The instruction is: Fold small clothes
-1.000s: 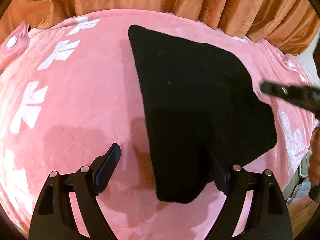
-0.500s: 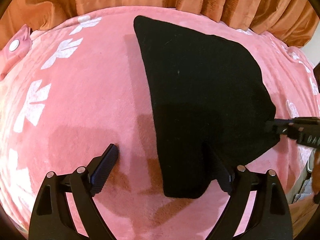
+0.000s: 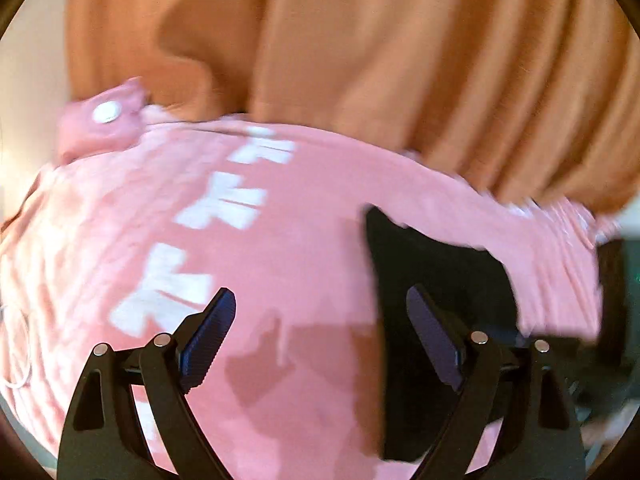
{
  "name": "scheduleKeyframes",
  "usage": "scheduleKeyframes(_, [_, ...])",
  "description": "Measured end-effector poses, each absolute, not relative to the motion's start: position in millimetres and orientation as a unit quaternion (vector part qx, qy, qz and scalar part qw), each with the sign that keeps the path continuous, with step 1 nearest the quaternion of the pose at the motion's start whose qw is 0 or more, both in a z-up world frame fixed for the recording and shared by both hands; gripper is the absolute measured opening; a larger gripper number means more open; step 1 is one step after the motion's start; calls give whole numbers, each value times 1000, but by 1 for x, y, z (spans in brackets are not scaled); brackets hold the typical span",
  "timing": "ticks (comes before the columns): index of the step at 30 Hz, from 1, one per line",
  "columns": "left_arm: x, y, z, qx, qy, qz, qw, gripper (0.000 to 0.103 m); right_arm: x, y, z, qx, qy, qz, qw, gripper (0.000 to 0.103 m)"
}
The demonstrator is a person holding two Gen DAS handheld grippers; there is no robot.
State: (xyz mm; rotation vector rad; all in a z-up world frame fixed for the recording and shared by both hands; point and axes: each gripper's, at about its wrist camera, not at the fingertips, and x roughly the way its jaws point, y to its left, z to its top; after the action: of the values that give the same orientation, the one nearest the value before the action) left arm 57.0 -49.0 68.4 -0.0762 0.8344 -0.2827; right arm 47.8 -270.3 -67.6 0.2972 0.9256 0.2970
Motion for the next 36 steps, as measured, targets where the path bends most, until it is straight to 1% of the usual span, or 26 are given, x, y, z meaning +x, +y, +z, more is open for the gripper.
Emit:
scheduleKeyframes(1, [61,-42,67,-39,405,-127,904,85,53,-263,-80,148,462,155,860,14])
scheduleKeyframes(2, [64,-35,65,-42,406,-120,905,85,62,-250,-102,155,498,175,835,15])
scheduleKeyframes(3, [65,-32,63,-42,408,-117,904,85,62,-240,-116,158,506,181,829,14])
scheduleKeyframes(4, [64,-29,60,-40,411,-118,903,85,65,-235,-121,180,488,206,829,10])
scheduleKeyframes(6, [63,-35,56,-27,421,-125,898,85,71,-231,-127,206,499,226,811,1])
scheduleKeyframes(7, [62,-38,53,-22,428,-134,894,85,74,-229,-128,207,500,226,810,0])
scheduleKeyframes(9, [56,-41,50,-17,437,-145,887,85,76,-227,-120,184,493,210,824,0])
scheduleKeyframes(11, [48,-49,46,-6,443,-164,881,85,68,-237,-98,168,475,185,844,0])
scheduleKeyframes(12, [43,-53,44,3,442,-169,881,85,61,-245,-85,161,460,170,856,4])
scheduleKeyframes(14, [34,-65,37,27,445,-185,876,85,38,-260,-57,115,424,105,892,7])
scheduleKeyframes(15, [31,-69,33,32,448,-189,873,85,26,-271,-46,87,406,66,907,11])
scheduleKeyframes(16, [28,-76,28,37,454,-196,868,85,17,-281,-41,75,395,37,915,12])
scheduleKeyframes(20, [19,-100,5,52,492,-216,841,85,10,-321,-47,129,408,-4,904,13])
scheduleKeyframes(21, [18,-104,1,53,499,-218,837,85,8,-328,-50,136,413,-11,900,20])
scheduleKeyframes(22, [17,-108,-2,52,504,-219,834,85,11,-334,-54,139,420,-20,897,37])
scheduleKeyframes(24, [17,-115,-6,53,510,-216,831,85,9,-342,-64,146,430,-32,891,57])
scheduleKeyframes(29, [20,-123,-9,51,512,-205,833,85,33,-337,-100,211,452,36,866,57])
scheduleKeyframes(30, [20,-125,-9,52,511,-205,833,85,39,-331,-108,214,461,47,860,39])
scheduleKeyframes(31, [19,-125,-8,53,510,-204,834,85,42,-327,-111,209,464,58,859,7])
scheduleKeyframes(32, [19,-126,-7,52,510,-206,834,85,42,-321,-105,195,454,59,867,8])
scheduleKeyframes(35, [19,-129,-6,50,508,-213,833,85,30,-311,-72,148,415,49,896,7])
scheduleKeyframes(36, [19,-131,-7,54,507,-213,833,85,29,-312,-70,134,414,39,899,7])
